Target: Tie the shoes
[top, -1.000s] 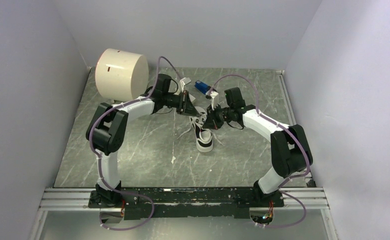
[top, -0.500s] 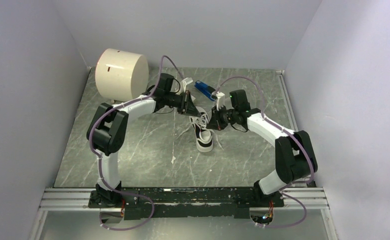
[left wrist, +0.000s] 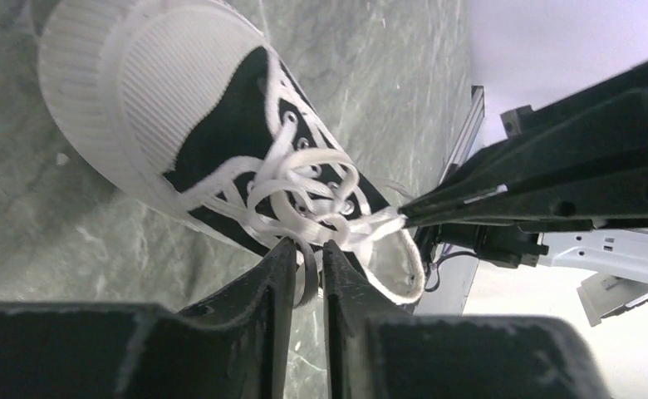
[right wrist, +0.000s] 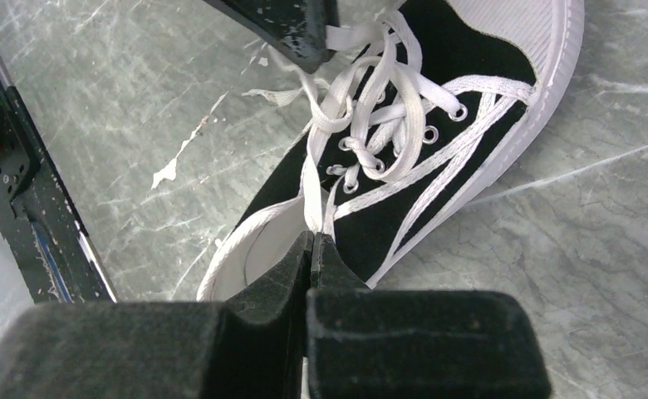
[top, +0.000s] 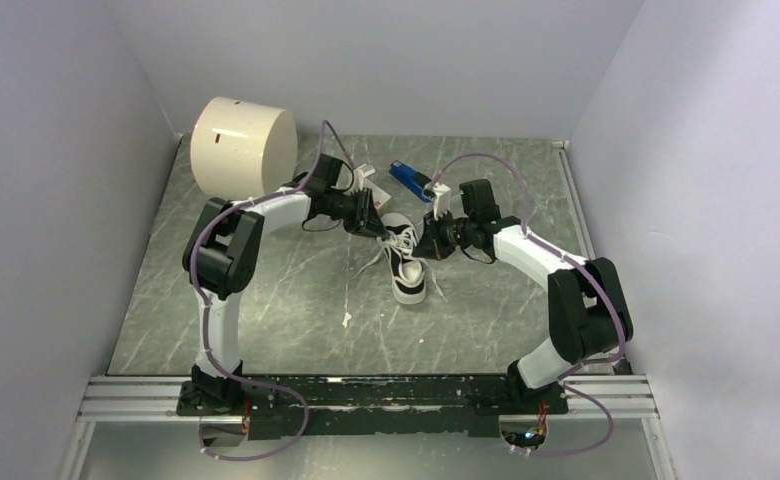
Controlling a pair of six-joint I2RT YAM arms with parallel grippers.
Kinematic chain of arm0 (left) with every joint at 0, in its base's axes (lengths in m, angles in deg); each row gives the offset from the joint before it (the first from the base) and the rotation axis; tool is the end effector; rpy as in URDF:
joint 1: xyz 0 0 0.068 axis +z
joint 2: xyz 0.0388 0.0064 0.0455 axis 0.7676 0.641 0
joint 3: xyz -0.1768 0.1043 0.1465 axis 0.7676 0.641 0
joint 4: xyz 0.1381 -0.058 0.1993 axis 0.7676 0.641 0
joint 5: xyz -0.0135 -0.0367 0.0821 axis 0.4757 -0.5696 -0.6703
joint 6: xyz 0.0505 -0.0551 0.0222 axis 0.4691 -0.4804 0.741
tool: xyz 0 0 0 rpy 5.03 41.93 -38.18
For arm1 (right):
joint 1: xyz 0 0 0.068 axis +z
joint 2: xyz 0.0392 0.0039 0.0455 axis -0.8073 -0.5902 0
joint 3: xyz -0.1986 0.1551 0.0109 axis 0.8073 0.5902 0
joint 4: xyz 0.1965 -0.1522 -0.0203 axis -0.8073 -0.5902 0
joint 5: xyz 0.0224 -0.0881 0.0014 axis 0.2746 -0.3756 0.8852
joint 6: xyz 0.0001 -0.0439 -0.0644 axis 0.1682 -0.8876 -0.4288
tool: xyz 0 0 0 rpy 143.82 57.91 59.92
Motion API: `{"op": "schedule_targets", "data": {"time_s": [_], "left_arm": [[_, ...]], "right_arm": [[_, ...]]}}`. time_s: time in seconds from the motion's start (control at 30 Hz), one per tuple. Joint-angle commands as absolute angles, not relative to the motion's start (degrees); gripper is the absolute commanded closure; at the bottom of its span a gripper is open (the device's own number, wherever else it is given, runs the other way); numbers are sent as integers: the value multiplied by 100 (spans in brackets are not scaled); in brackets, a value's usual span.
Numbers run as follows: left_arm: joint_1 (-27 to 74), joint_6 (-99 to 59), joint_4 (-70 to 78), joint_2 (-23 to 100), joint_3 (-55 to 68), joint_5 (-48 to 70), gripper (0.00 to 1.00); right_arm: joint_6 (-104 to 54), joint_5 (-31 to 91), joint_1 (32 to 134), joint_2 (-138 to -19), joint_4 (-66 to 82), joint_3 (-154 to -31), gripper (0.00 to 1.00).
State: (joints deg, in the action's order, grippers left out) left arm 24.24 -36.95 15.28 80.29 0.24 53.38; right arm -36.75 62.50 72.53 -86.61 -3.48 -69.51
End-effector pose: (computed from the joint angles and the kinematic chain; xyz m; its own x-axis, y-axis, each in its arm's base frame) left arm 0.3629 -0.2333 0.1440 -0.9386 0.1222 -0.3226 0.3416 0.4595 -0.8199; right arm 0.2915 0.1436 0.1730 -0.6492 -0.2892 -0.7035 -0.7070 0.5705 0.4180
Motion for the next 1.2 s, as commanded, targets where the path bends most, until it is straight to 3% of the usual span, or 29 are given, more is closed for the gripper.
{"op": "schedule_targets", "data": {"time_s": [0.0,0.2,0.4,0.57,0.7,0.87,1.17], "left_arm": [[2412,-3686,1778,8376,-409,5280,74],[2296,-3611,1902,8586,-598,5232,64],[2202,-3551,1985,8762,-808,5224,64],[2114,-3517,2062,8885,-983,5197,71],[2104,-3340,2236,8851,-1099,5079,85],[2104,-3196,1908,8411,-780,5163,95],[2106,-3372,1243,7938,-222,5464,95]], "right_arm": [[-3687,6352,7227,-8713,-214,-7093,100],[-3626,6371,7228,-8769,-171,-7110,100],[-3616,6340,7228,-8793,-167,-7125,100],[-3502,6309,7228,-8744,-122,-7140,100],[-3307,6270,7228,-8770,-96,-7203,100],[-2847,6030,7231,-8945,41,-7292,100],[-2194,5895,7260,-9374,462,-7475,100]]}}
